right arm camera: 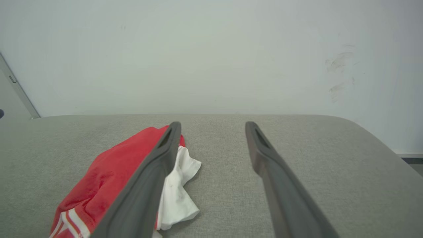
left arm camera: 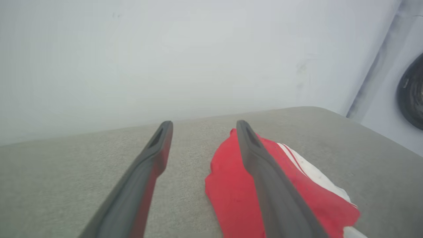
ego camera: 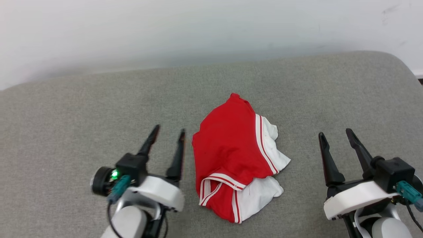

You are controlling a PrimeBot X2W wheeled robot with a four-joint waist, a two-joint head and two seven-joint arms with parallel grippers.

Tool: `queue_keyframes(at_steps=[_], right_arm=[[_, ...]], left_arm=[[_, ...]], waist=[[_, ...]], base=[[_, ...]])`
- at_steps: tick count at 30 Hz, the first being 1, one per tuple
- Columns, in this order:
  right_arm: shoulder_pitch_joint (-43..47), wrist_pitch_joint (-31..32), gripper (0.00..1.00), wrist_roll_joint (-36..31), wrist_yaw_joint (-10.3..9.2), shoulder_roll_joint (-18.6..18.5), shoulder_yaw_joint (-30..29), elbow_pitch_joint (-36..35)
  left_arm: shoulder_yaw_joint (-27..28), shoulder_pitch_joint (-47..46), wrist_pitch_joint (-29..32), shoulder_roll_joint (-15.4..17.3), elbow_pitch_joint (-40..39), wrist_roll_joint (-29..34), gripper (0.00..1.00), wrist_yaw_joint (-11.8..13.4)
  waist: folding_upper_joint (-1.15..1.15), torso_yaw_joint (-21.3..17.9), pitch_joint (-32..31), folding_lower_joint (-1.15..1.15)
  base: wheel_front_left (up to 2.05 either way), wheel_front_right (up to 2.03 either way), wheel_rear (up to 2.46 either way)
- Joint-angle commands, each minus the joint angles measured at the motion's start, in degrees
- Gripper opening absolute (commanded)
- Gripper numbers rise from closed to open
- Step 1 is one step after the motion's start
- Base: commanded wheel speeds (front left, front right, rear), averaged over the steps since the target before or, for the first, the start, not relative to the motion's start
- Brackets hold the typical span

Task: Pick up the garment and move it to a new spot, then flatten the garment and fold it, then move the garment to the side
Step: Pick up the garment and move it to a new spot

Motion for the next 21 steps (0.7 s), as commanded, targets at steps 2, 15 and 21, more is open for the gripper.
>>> queue_keyframes(at_steps=[2, 15, 21], right_arm=[[1.6, 0.7, 1.0, -0.4, -0.02, 0.1, -0.1, -0.6], [5.7, 3.9, 1.0, -0.6, -0.02, -0.5, 0.3, -2.8], [6.1, 4.4, 1.0, -0.3, -0.02, -0.5, 0.2, -3.7]], left_arm=[[2.8, 2.5, -0.7, 1.3, -0.7, -0.7, 1.0, 1.7], [10.0, 13.4, -1.4, 5.7, -4.3, -2.1, 1.0, 5.0], [9.2, 13.7, -1.2, 5.7, -5.1, -1.7, 1.0, 5.1]], waist=[[0.0, 0.6, -1.6, 0.0], [0.0, 1.0, -5.3, 0.0], [0.0, 1.0, -5.3, 0.0]], base=[[0.0, 0.0, 0.0], [0.0, 0.0, 0.0], [0.0, 0.0, 0.0]])
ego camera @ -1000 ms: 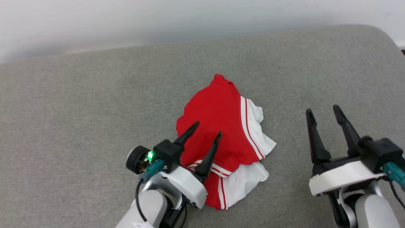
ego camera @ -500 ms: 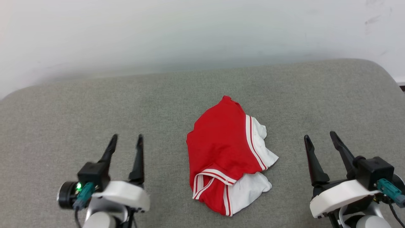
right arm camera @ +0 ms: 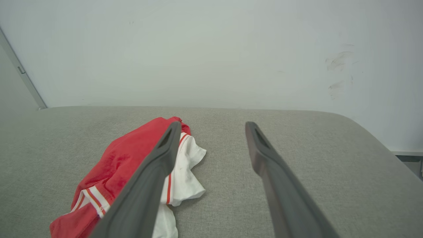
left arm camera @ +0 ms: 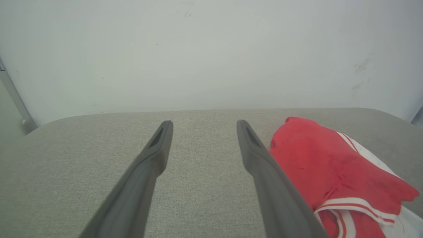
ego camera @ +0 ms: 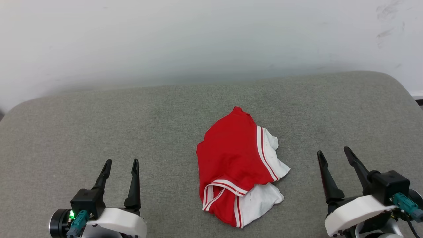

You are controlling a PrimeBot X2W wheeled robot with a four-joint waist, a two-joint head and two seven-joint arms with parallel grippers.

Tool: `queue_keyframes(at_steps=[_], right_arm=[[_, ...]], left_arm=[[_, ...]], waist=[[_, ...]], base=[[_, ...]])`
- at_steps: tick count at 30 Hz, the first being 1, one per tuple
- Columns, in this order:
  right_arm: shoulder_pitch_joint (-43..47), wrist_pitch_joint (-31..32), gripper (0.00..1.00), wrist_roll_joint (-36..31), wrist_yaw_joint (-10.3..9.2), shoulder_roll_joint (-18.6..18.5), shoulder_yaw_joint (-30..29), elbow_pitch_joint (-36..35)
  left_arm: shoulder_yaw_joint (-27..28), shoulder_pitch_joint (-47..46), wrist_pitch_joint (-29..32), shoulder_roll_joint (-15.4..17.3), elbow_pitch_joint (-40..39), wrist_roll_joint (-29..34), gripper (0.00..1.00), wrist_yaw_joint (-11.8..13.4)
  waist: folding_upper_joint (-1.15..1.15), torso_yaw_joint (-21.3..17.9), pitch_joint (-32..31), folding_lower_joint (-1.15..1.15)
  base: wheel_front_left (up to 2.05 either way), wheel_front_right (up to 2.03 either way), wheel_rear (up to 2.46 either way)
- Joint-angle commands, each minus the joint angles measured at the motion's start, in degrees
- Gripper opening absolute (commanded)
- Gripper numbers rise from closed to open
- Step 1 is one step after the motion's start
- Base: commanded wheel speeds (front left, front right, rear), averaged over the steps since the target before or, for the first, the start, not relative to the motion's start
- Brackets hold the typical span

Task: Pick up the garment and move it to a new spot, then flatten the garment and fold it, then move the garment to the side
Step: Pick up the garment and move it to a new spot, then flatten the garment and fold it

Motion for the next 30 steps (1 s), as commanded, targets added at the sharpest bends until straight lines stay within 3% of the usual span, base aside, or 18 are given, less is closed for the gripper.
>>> queue_keyframes(at_steps=[1, 10, 15, 21, 26, 30], right_arm=[[0.5, 0.0, 1.0, 0.4, -0.02, -0.2, -0.1, -0.4], [0.4, 0.9, 1.0, 2.2, -0.02, -0.1, -0.6, -0.4], [-0.9, 4.6, 1.0, 6.6, -0.02, -1.2, -2.3, 1.0], [-4.9, 18.7, 1.0, 10.8, -0.03, -6.5, -3.3, 4.7], [-9.5, 32.1, 1.0, 14.4, -0.02, -11.5, -0.5, 7.3], [-13.1, 38.0, 1.0, 16.6, -0.02, -13.7, 2.9, 8.8]], left_arm=[[-0.1, 0.4, -0.1, 0.1, -0.4, 0.2, 1.0, 0.2], [-0.6, -0.8, 0.2, 0.2, -0.7, 0.1, 1.0, 0.3], [-0.8, -2.2, 0.0, -0.3, -1.8, 0.5, 1.0, 0.5], [-0.8, -4.0, -0.3, -1.2, -3.4, 1.1, 1.0, 0.2], [-0.7, -5.9, -0.4, -2.2, -4.7, 1.8, 1.0, -0.3], [-0.1, -7.3, -0.4, -3.4, -5.8, 2.5, 1.0, -1.0]], waist=[[0.0, 0.0, 0.1, 0.0], [0.0, 0.5, 1.0, 0.0], [0.0, 2.0, 2.9, 0.0], [0.0, 4.5, 6.4, 0.0], [0.0, 6.9, 9.9, 0.0], [0.0, 8.4, 12.5, 0.0]], base=[[0.0, 0.0, 0.0], [0.0, 0.0, 0.0], [0.0, 0.0, 0.0], [0.0, 0.0, 0.0], [0.0, 0.0, 0.0], [0.0, 0.0, 0.0]])
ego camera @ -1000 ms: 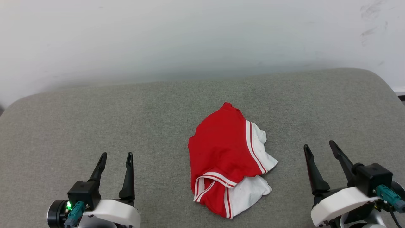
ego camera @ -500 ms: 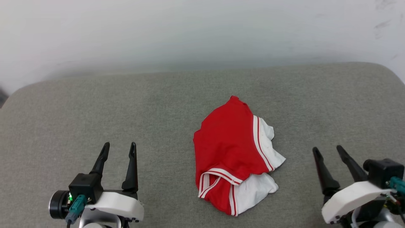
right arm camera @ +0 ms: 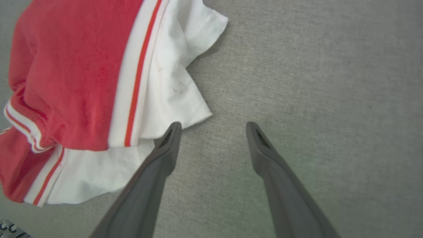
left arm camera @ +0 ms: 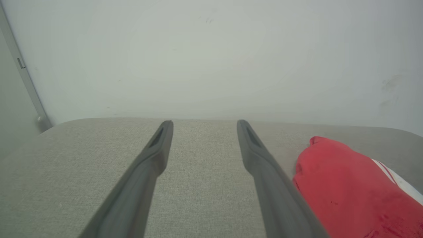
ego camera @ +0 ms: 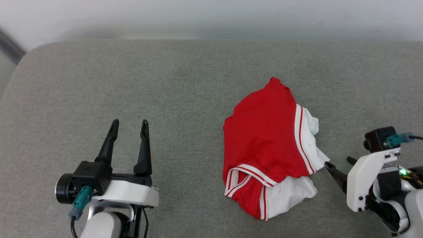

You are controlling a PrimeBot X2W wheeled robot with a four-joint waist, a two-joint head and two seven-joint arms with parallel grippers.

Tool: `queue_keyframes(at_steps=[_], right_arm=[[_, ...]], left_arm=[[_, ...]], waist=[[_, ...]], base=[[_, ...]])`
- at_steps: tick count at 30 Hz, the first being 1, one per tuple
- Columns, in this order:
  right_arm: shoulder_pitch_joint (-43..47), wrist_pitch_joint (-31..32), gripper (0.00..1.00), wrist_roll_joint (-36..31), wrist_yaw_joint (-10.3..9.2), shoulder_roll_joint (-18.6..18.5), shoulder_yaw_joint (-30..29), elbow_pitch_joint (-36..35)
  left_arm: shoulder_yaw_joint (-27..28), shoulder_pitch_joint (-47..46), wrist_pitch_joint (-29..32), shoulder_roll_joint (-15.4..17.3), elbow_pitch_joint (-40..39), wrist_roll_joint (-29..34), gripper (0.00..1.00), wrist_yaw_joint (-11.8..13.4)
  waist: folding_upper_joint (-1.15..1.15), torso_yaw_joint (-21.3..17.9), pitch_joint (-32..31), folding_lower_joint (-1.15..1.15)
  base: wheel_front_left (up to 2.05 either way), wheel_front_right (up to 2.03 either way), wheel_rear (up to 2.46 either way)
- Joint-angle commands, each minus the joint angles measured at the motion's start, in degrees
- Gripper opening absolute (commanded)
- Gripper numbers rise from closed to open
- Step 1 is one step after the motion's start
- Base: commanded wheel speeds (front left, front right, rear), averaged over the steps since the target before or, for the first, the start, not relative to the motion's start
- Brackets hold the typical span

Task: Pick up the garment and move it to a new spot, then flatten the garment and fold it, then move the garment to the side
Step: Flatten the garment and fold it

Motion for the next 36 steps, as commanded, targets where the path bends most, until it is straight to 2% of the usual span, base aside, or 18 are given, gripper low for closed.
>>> queue_keyframes(at_steps=[1, 7, 11, 12, 13, 14, 15, 21, 25, 31, 36], right_arm=[[-1.7, 0.6, 1.0, 0.6, -0.02, -0.5, 0.8, 0.7], [-5.3, 4.1, 1.0, 3.9, -0.02, -2.2, 6.2, 6.2], [-4.5, 8.6, 1.0, 6.3, -0.03, -1.7, 8.5, 11.2], [-4.5, 9.3, 0.89, 6.8, -0.03, -1.5, 8.7, 11.9], [-4.6, 9.7, 0.42, 7.1, -0.03, -1.5, 8.9, 12.3], [-5.1, 9.7, 0.09, 7.3, -0.02, -1.5, 9.1, 12.3], [-5.8, 9.2, 0.0, 7.5, -0.02, -1.5, 9.2, 11.9], [-12.1, 2.6, 0.0, 5.0, -0.03, -3.4, 7.8, 7.3], [-13.8, -0.6, 0.0, 2.9, -0.04, -4.1, 4.6, 4.9], [-8.7, -2.4, 0.0, -0.2, -0.03, -4.1, -7.3, 3.0], [-1.3, -3.9, 0.0, -2.5, -0.02, -1.3, -17.2, 4.6]], left_arm=[[0.3, -0.9, -0.3, -0.4, -0.3, 0.5, 1.0, -0.4], [1.4, -2.2, -0.3, -2.4, -0.1, 1.5, 1.0, -1.8], [2.4, -2.4, -0.2, -3.3, 0.5, 2.3, 1.0, -2.8], [2.6, -2.5, -0.2, -3.6, 0.7, 2.5, 1.0, -2.9], [2.9, -2.5, -0.2, -3.7, 0.8, 2.6, 1.0, -3.1], [3.2, -2.3, -0.2, -3.9, 1.0, 2.9, 1.0, -3.3], [3.5, -2.1, -0.2, -4.0, 1.1, 3.0, 1.0, -3.4], [4.8, -0.8, -0.2, -4.3, 1.9, 3.8, 1.0, -4.2], [5.2, -0.4, -0.2, -4.3, 2.2, 4.1, 1.0, -4.9], [5.8, 0.3, -0.2, -4.2, 2.6, 4.4, 1.0, -5.0], [5.9, 0.1, -0.2, -3.9, 2.8, 4.6, 1.0, -5.2]], waist=[[0.0, 1.6, 2.1, 0.0], [0.0, 2.9, 4.6, 0.0], [0.0, 3.2, 5.0, 0.0], [0.0, 3.2, 5.0, 0.0], [0.0, 3.1, 4.9, 0.0], [0.0, 3.0, 4.7, 0.0], [0.0, 2.8, 4.5, 0.0], [0.0, 0.6, 2.1, 0.0], [0.0, -1.3, 1.0, 0.0], [0.0, -4.0, 0.6, 0.0], [0.0, -4.8, 0.9, 0.0]], base=[[0.0, 0.0, 0.0], [0.0, 0.0, 0.0], [0.0, 0.0, 0.0], [0.0, 0.0, 0.0], [0.0, 0.0, 0.0], [0.0, 0.0, 0.0], [0.0, 0.0, 0.0], [0.0, 0.0, 0.0], [0.0, 0.0, 0.0], [0.0, 0.0, 0.0], [0.0, 0.0, 0.0]])
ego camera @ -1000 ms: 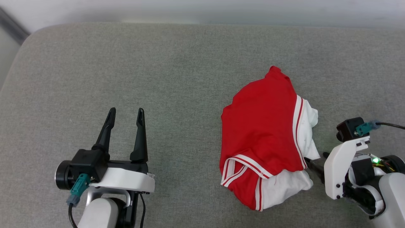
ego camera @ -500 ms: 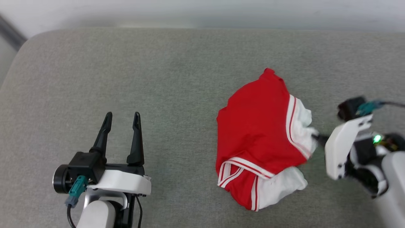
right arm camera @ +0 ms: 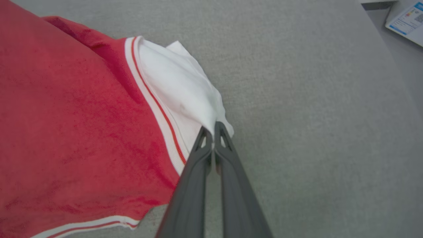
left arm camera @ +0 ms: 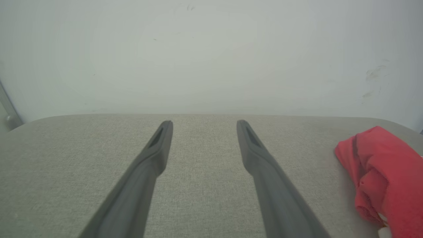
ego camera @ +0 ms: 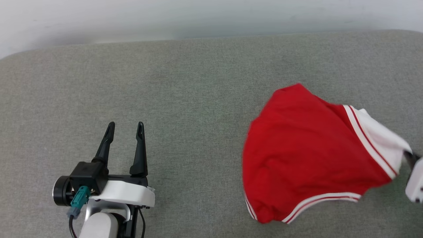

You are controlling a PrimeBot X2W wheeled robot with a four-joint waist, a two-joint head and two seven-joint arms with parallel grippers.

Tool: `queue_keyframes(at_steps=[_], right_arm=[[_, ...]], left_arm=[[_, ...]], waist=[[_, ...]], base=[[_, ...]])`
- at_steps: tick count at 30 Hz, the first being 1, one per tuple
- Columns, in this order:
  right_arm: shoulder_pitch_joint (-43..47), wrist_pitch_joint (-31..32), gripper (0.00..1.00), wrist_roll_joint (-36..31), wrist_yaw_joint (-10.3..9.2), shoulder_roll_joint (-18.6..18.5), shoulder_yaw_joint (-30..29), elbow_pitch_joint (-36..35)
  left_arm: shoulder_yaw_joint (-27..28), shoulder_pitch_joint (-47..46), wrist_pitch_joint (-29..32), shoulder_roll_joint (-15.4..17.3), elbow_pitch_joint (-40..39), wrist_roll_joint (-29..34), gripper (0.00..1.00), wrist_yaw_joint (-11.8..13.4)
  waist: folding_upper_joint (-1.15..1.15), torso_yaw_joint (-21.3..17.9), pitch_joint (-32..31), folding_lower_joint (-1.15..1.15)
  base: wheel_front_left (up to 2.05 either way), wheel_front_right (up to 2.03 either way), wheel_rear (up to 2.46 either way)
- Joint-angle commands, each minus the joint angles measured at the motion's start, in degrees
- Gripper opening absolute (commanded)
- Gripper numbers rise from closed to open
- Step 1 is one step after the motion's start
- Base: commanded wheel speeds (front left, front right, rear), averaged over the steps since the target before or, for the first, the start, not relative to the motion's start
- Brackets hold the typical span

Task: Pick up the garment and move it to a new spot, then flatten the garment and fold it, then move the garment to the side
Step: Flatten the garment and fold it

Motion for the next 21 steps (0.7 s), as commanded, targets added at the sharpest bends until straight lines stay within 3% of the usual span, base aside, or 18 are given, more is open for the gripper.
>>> queue_keyframes(at_steps=[1, 3, 4, 5, 6, 7, 13, 17, 21], right_arm=[[2.6, -0.6, 0.0, -0.5, -0.02, 1.7, -2.0, 1.0], [5.0, -1.2, 0.0, -1.5, -0.02, 3.7, -4.2, 2.1], [6.2, -1.4, 0.08, -1.8, -0.02, 4.7, -4.9, 2.8], [7.1, -1.7, 0.36, -2.1, -0.02, 5.8, -5.2, 3.5], [7.5, -2.6, 0.8, -2.4, -0.02, 6.4, -5.5, 3.9], [7.5, -4.1, 1.0, -2.4, -0.02, 7.1, -5.8, 4.1], [6.9, -20.2, 1.0, -5.5, -0.02, 10.5, -5.9, 4.6], [7.2, -30.5, 1.0, -6.5, -0.03, 11.6, -3.0, 3.8], [7.9, -36.1, 1.0, -7.3, -0.03, 11.4, -0.2, 2.4]], left_arm=[[0.1, 0.1, -0.1, 0.2, 0.1, 0.2, 1.0, -0.3], [0.2, 0.0, -0.1, 0.4, 0.3, 0.2, 1.0, -0.4], [0.2, 0.0, -0.1, 0.4, 0.4, 0.2, 1.0, -0.4], [0.3, 0.1, -0.1, 0.5, 0.4, 0.1, 1.0, -0.4], [0.4, 0.2, -0.1, 0.5, 0.5, 0.1, 1.0, -0.3], [0.4, 0.4, -0.1, 0.5, 0.6, 0.1, 1.0, -0.2], [0.3, 1.3, -0.1, 0.9, 1.1, -0.1, 1.0, -0.1], [0.3, 2.2, -0.1, 1.0, 1.5, -0.3, 1.0, 0.4], [0.4, 3.3, 0.1, 1.1, 1.8, -0.5, 1.0, 0.6]], waist=[[0.0, -0.2, 0.1, 0.0], [0.0, -0.3, 0.1, 0.0], [0.0, -0.3, 0.0, 0.0], [0.0, -0.4, 0.0, 0.0], [0.0, -0.5, -0.1, 0.0], [0.0, -0.5, -0.2, 0.0], [0.0, -0.5, -2.1, 0.0], [0.0, -0.5, -4.0, 0.0], [0.0, -0.5, -5.5, 0.0]], base=[[0.0, 0.0, 0.0], [0.0, 0.0, 0.0], [0.0, 0.0, 0.0], [0.0, 0.0, 0.0], [0.0, 0.0, 0.0], [0.0, 0.0, 0.0], [0.0, 0.0, 0.0], [0.0, 0.0, 0.0], [0.0, 0.0, 0.0]])
